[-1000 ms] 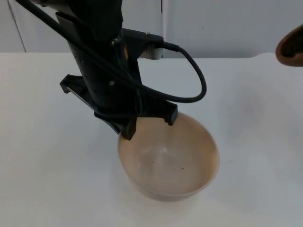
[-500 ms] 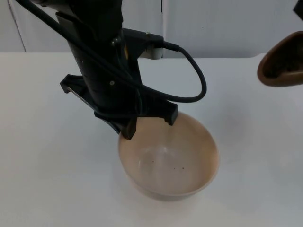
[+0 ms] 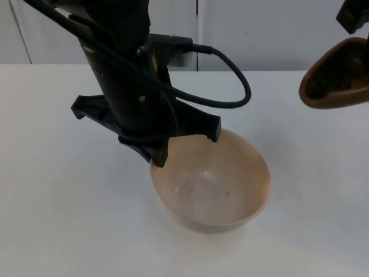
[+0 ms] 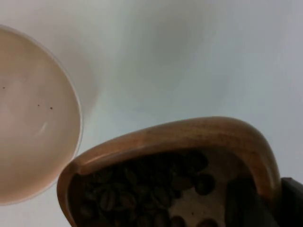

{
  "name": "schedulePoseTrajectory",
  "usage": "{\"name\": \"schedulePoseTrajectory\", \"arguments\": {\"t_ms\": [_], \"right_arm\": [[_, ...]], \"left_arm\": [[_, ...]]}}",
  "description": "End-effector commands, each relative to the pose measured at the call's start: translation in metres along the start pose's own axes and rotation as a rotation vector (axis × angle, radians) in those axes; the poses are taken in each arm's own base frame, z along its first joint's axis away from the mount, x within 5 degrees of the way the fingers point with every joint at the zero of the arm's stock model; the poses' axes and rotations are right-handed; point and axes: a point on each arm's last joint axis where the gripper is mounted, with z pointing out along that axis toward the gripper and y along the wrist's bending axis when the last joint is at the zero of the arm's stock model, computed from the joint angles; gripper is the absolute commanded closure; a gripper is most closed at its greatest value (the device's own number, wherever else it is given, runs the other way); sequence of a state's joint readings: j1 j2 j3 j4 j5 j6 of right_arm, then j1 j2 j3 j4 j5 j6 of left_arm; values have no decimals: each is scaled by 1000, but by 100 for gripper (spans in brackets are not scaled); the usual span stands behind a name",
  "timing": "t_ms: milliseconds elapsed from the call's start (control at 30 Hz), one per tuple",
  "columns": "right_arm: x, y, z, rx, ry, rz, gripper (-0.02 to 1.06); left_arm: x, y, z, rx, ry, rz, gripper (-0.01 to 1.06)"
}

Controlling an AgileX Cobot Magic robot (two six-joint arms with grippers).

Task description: Pick up the bowl with the left hand and pour the coffee beans from the cup into the bowl with the right hand.

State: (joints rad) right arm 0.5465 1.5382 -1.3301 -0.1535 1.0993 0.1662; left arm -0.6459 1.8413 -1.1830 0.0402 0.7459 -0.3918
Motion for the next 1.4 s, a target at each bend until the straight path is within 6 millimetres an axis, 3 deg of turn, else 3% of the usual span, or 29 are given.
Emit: {"name": "schedulePoseTrajectory", "arguments": {"t_ms": [0,800,1033,1367], "right_arm": [[-1,0,-3,3,-26,15,104],[-3,5,-4,47,-61,25,104],[-3,5,-4,46,-62,43,104],[-3,5,-4,46,-60,70,104]], "left_arm": [[-1,-2,-5,14,-26,-57,105],[-3,-3,-5,30,-50,-140,105],[-3,1,-5,-15,-52,-97,105],[-2,4,-4,-53,-46,-181,105]]}}
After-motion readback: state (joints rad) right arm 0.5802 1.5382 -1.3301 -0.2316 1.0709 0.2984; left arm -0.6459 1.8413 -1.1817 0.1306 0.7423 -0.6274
